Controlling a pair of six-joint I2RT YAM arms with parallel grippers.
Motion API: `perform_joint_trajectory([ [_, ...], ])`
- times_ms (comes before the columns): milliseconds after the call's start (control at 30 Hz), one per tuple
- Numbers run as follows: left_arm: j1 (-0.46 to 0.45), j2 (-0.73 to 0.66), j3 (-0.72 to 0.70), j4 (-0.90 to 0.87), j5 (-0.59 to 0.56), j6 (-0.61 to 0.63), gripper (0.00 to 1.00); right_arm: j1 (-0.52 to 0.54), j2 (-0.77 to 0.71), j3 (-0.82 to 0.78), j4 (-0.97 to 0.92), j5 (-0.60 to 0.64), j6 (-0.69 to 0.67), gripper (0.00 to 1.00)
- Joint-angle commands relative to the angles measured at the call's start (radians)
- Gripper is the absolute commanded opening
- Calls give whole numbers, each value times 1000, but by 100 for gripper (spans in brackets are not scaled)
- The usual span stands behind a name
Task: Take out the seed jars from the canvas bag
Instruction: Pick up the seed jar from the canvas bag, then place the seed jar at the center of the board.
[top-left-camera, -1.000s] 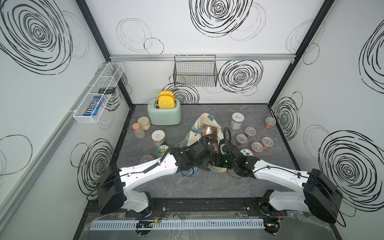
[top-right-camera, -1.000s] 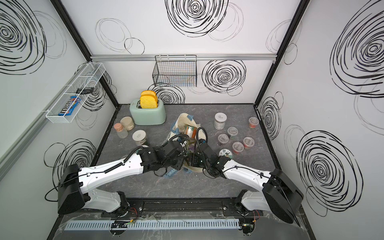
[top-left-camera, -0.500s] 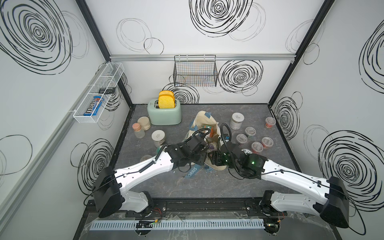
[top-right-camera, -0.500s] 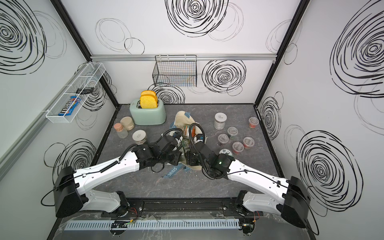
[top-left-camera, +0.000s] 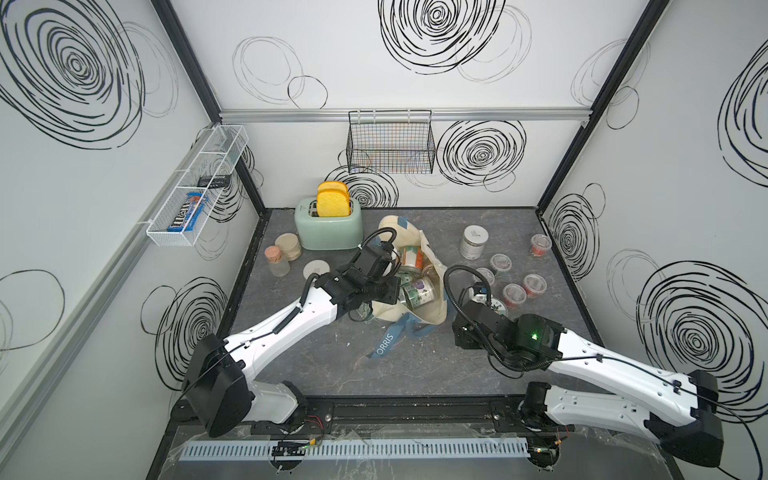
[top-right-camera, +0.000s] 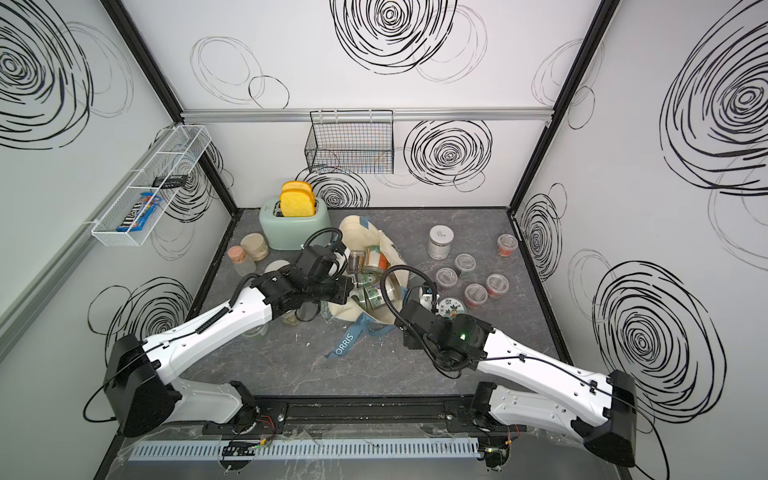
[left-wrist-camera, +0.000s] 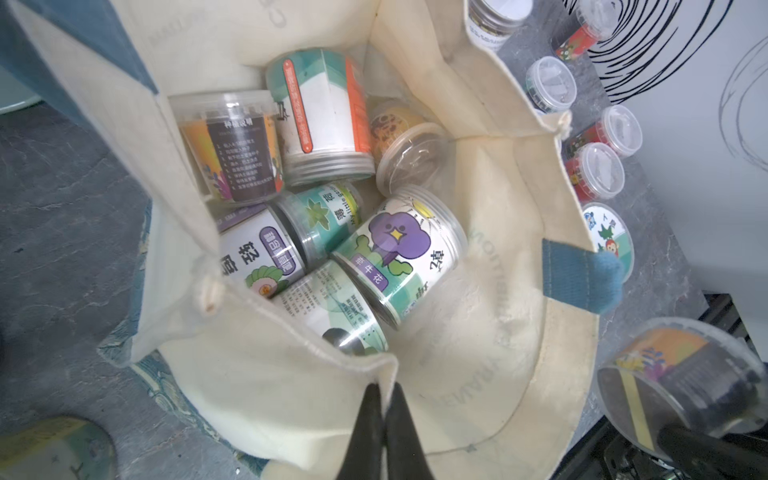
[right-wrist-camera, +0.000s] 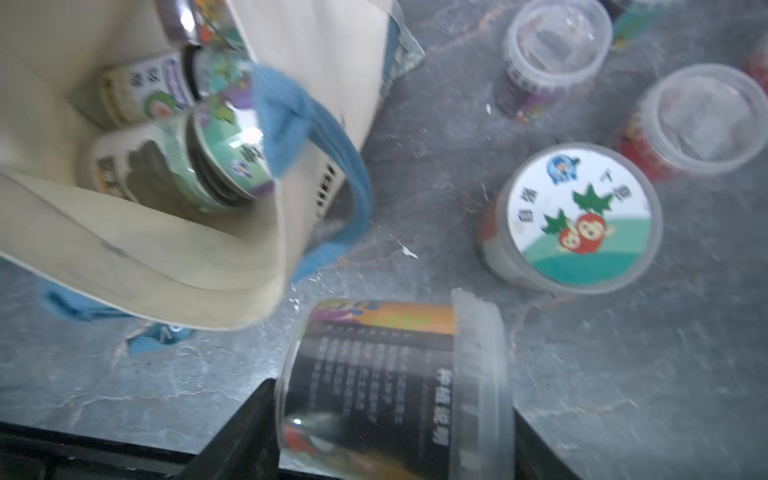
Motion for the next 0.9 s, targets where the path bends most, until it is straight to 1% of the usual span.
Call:
perform_joint_trajectory([
  [0,41,11,1,22,3,39,5,32,23,-34,-225,41,182,68],
  [100,90,9,-13,46,36,41,5,34,55,-59,-222,39,184,69],
  [233,115,1,-17,55,58,47,5,30,154,-42,-237,87,208,69],
  [367,124,-17,-26,58,71,49,5,28,292,-23,-273,141,240,69],
  [500,132,-40,-39,60,79,46,5,26,469,29,-394,175,319,70],
  [600,130,-50,-45,63,87,41,5,28,552,29,-380,174,286,70],
  [733,129,-58,-55,63,88,41,5,32,625,23,-321,160,242,70],
  [867,128,-66,-65,63,88,39,5,29,676,29,-314,213,229,70],
])
